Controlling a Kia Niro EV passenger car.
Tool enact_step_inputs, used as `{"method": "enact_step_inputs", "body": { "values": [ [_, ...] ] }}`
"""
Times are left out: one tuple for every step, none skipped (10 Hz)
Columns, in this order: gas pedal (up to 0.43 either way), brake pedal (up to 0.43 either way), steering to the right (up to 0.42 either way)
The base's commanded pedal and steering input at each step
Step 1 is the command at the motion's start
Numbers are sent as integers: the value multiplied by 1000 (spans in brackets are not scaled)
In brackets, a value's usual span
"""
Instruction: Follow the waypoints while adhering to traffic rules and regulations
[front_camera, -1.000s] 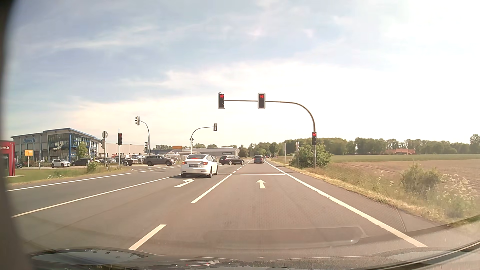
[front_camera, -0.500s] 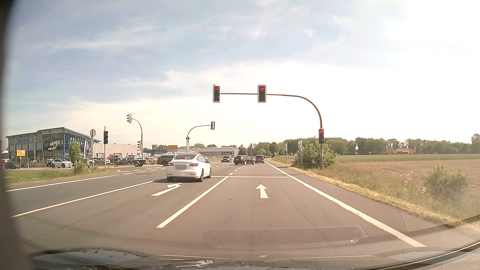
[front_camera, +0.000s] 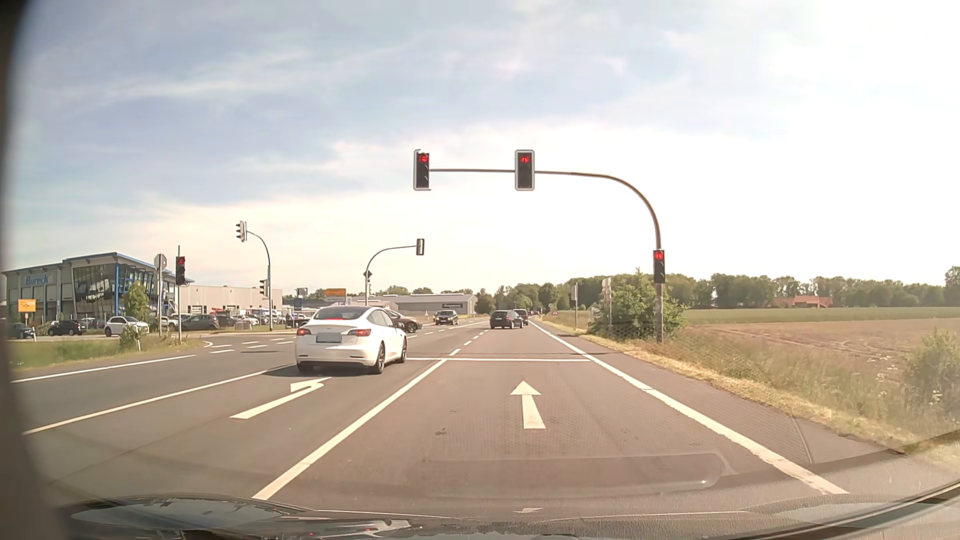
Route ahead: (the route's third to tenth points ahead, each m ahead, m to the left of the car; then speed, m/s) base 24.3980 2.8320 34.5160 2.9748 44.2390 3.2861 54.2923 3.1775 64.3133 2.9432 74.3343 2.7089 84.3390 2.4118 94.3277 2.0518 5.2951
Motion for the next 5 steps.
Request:
{"method": "enact_step_inputs", "body": {
  "values": [
    [0, 122, 0],
    [0, 122, 0],
    [0, 122, 0],
    [0, 122, 0],
    [0, 122, -1]
  ]
}}
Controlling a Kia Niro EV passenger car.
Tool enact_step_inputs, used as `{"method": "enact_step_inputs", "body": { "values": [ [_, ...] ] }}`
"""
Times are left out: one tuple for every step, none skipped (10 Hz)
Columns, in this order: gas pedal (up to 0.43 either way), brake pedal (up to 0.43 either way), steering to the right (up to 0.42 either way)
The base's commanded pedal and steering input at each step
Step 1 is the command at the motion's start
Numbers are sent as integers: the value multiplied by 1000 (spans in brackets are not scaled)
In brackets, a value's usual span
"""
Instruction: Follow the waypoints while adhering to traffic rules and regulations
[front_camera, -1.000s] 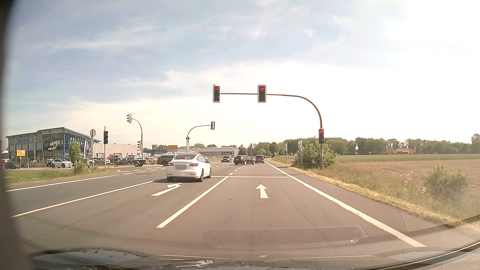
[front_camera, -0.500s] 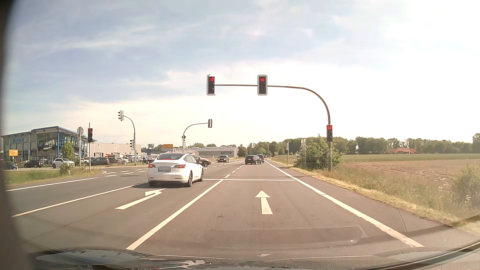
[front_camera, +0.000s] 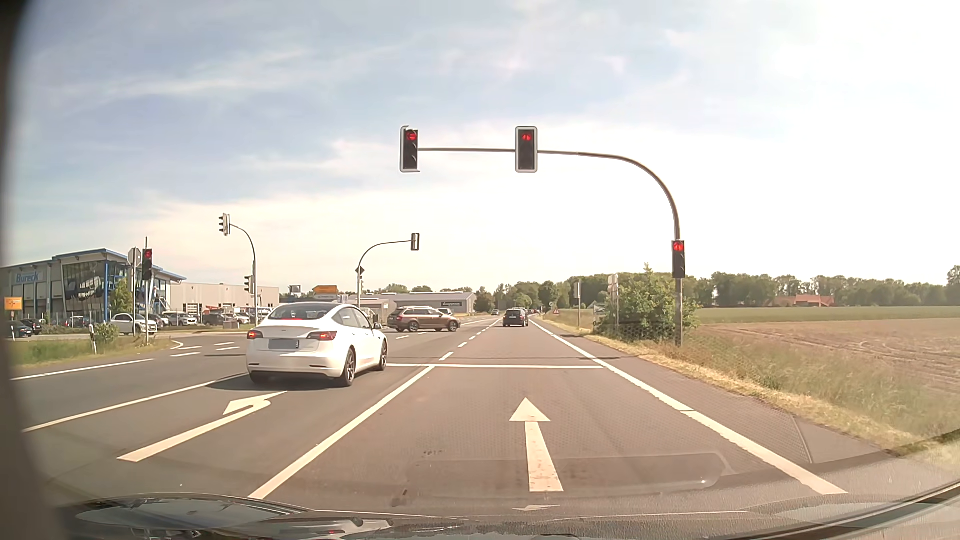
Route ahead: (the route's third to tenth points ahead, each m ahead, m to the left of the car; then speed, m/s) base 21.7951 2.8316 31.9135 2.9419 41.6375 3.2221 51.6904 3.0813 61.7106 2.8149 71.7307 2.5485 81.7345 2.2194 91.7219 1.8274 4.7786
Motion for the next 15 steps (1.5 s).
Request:
{"method": "enact_step_inputs", "body": {
  "values": [
    [0, 122, 0],
    [0, 122, 0],
    [0, 122, -1],
    [0, 128, -1],
    [0, 134, -1],
    [0, 134, -1],
    [0, 134, -1],
    [0, 140, -1],
    [0, 140, -1],
    [0, 140, -1],
    [0, 140, -1],
    [0, 146, -1],
    [0, 152, -1],
    [0, 152, -1],
    [0, 152, -1]
  ]
}}
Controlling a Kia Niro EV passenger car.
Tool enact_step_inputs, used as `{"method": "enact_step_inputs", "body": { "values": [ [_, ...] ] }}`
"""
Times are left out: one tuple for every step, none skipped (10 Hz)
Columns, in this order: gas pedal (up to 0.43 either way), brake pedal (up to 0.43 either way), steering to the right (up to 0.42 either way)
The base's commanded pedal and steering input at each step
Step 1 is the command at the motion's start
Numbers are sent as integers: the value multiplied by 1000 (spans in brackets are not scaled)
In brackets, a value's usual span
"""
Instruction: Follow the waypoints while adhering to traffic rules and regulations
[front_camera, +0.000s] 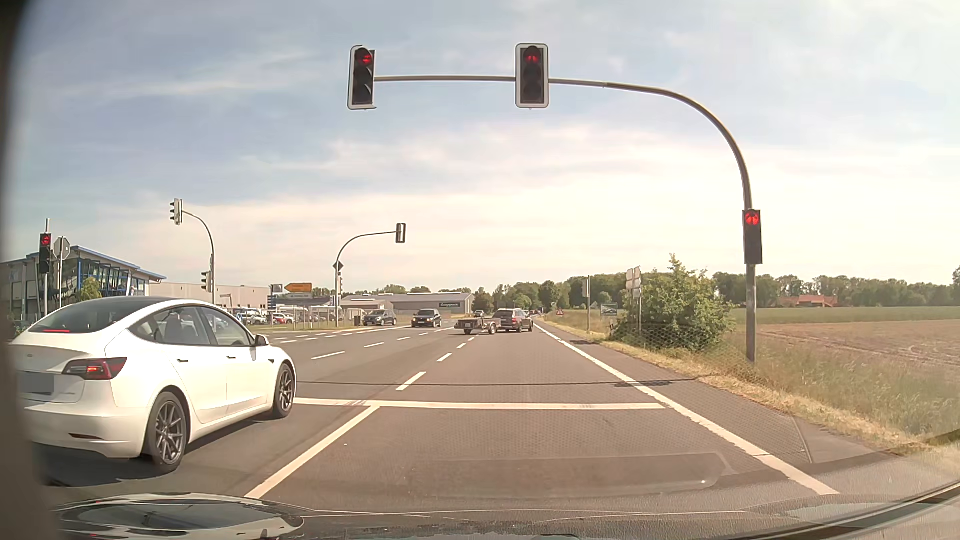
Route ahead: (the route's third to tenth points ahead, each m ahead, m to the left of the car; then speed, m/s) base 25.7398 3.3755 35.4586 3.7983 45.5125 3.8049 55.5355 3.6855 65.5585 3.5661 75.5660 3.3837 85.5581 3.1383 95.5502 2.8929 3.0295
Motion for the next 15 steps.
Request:
{"method": "enact_step_inputs", "body": {
  "values": [
    [0, 152, -1],
    [0, 152, -1],
    [0, 152, -1],
    [0, 152, -1],
    [0, 152, -1],
    [0, 152, -1],
    [0, 152, -1],
    [0, 152, -1],
    [0, 146, -1],
    [0, 134, -1],
    [0, 116, -1],
    [0, 110, -1],
    [0, 110, -1],
    [0, 110, -1],
    [0, 104, -1]
  ]
}}
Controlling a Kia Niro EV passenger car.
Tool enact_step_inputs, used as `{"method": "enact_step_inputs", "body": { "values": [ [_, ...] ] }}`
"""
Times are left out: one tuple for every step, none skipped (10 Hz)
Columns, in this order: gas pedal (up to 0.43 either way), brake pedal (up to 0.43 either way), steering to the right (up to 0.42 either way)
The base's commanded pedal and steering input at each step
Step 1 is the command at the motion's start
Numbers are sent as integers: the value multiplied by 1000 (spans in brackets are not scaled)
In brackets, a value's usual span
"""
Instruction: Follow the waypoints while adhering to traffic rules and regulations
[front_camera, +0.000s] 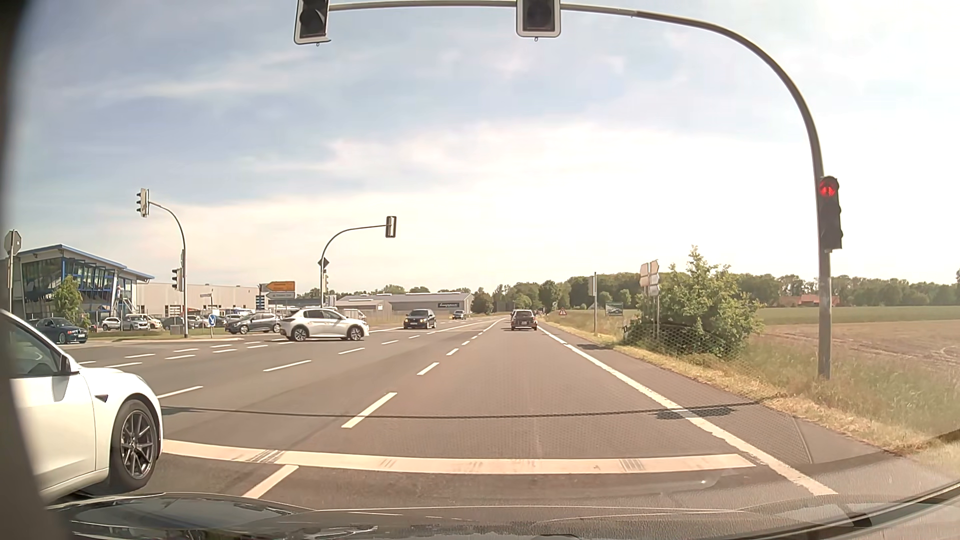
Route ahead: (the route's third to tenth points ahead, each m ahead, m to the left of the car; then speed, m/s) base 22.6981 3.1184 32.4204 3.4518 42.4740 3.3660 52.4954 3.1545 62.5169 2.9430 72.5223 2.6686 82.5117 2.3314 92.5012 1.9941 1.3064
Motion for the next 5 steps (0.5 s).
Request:
{"method": "enact_step_inputs", "body": {
  "values": [
    [0, 98, -1],
    [0, 98, -1],
    [0, 91, -1],
    [0, 85, -1],
    [0, 85, -1]
  ]
}}
